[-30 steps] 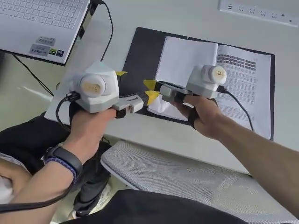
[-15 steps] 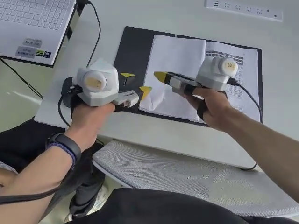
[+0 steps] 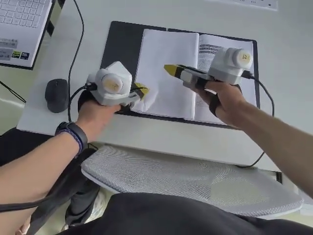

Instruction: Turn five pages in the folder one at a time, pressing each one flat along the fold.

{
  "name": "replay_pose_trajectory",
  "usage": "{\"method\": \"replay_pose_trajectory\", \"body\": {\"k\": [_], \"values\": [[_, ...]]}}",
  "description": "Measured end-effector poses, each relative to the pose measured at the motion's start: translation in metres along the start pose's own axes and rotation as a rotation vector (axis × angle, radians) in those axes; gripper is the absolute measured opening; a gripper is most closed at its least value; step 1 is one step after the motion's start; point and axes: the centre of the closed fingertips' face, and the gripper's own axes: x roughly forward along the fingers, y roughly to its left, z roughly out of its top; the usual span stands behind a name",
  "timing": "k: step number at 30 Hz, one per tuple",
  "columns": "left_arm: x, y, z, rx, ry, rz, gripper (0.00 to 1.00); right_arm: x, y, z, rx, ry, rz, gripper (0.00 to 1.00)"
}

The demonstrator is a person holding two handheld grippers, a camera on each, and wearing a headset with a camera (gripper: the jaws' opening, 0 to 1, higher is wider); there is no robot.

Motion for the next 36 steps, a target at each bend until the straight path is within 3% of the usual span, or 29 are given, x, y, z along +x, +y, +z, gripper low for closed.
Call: {"method": "replay_pose_trajectory", "body": {"k": [2, 3, 4, 5, 6, 8, 15, 22, 30, 31, 36], "values": [[0.003, -0.003, -0.012, 0.046, 0.049, -0.013, 0.00, -0.001, -0.003, -0.001, -0.003, 0.005, -0.002, 0.21], [0.005, -0.002, -0.026, 0.100, 0.105, 0.000, 0.00, -0.001, -0.005, -0.002, -0.005, 0.010, -0.002, 0.21], [0.005, -0.002, -0.027, 0.099, 0.105, 0.006, 0.00, -0.002, -0.006, -0.003, -0.010, 0.014, -0.003, 0.20], [0.003, 0.000, -0.019, 0.051, 0.041, 0.016, 0.00, -0.002, -0.008, -0.004, -0.021, 0.021, -0.005, 0.20], [0.002, 0.000, -0.017, 0.021, 0.022, 0.008, 0.00, -0.003, -0.010, -0.005, -0.035, 0.029, -0.004, 0.19], [0.001, 0.002, -0.017, 0.018, 0.005, 0.003, 0.00, -0.004, -0.015, -0.006, -0.048, 0.037, -0.005, 0.18], [0.002, 0.002, -0.016, 0.022, 0.009, 0.010, 0.00, -0.007, -0.034, -0.007, -0.129, 0.081, 0.011, 0.10], [0.004, 0.004, -0.018, 0.008, 0.005, 0.006, 0.00, -0.010, -0.053, -0.007, -0.253, 0.143, 0.075, 0.04], [0.006, 0.005, -0.019, 0.009, 0.009, 0.005, 0.00, -0.006, -0.080, -0.007, -0.223, 0.146, 0.088, 0.00], [0.006, 0.006, -0.020, 0.008, 0.009, 0.005, 0.00, -0.005, -0.074, -0.002, -0.180, 0.110, 0.132, 0.00], [0.007, 0.006, -0.020, 0.003, 0.008, 0.002, 0.00, 0.001, -0.091, 0.012, -0.142, 0.071, 0.099, 0.00]]}}
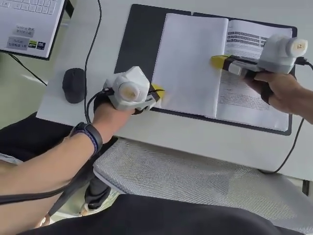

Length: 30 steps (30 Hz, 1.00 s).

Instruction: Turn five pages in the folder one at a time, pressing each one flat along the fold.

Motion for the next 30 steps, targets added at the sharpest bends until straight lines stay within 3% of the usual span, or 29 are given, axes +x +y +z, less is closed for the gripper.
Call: {"method": "replay_pose_trajectory", "body": {"k": [4, 9, 19, 22, 30], "values": [[0.001, 0.001, -0.001, 0.000, 0.002, -0.002, 0.00, 0.004, -0.025, 0.017, 0.054, -0.066, -0.012, 0.00], [0.001, 0.000, 0.000, -0.004, 0.004, -0.004, 0.00, 0.009, -0.042, 0.031, 0.094, -0.132, -0.037, 0.00], [0.002, 0.001, -0.001, -0.016, 0.003, 0.002, 0.00, 0.028, -0.075, 0.061, 0.086, -0.164, -0.112, 0.00], [0.002, 0.001, -0.001, -0.018, 0.002, 0.002, 0.00, 0.030, -0.090, 0.071, 0.117, -0.202, -0.142, 0.00], [0.003, 0.002, -0.001, -0.026, -0.001, 0.006, 0.00, 0.032, -0.091, 0.071, 0.139, -0.219, -0.141, 0.00]]}}
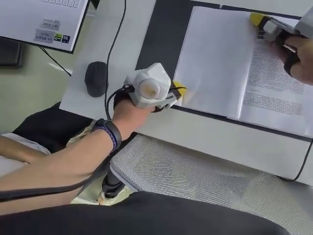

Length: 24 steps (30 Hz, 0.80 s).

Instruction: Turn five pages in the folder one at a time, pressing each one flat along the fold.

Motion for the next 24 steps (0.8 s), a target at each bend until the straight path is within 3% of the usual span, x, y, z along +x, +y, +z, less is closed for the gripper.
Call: {"method": "replay_pose_trajectory", "body": {"k": [5, 11, 24], "values": [[0.000, 0.000, 0.000, -0.001, 0.000, -0.002, 0.00, -0.002, 0.001, -0.002, 0.011, 0.001, -0.007, 0.00], [0.000, 0.001, -0.001, -0.004, -0.004, -0.002, 0.00, -0.017, 0.011, -0.020, 0.011, 0.033, 0.036, 0.00], [-0.001, 0.000, 0.001, -0.010, -0.017, -0.004, 0.00, -0.075, 0.071, -0.081, 0.011, 0.105, 0.168, 0.00]]}}
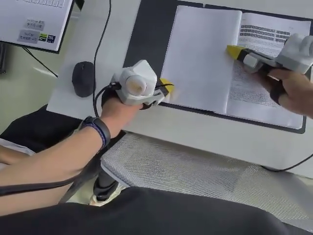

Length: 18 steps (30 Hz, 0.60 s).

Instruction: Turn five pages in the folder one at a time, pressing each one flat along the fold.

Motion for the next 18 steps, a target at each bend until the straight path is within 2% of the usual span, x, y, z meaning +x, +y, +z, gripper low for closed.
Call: {"method": "replay_pose_trajectory", "body": {"k": [4, 5, 12, 18], "values": [[0.000, 0.001, -0.001, 0.002, 0.001, -0.002, 0.00, -0.010, 0.013, -0.018, -0.003, 0.036, 0.031, 0.00], [0.000, 0.000, 0.000, 0.003, 0.001, -0.003, 0.00, -0.012, 0.023, -0.025, -0.003, 0.049, 0.042, 0.00], [-0.001, 0.000, 0.000, 0.001, -0.001, -0.003, 0.00, -0.026, 0.060, -0.060, 0.000, 0.092, 0.077, 0.00], [0.000, 0.001, 0.000, -0.006, -0.004, -0.004, 0.00, -0.034, 0.079, -0.078, 0.001, 0.124, 0.097, 0.00]]}}
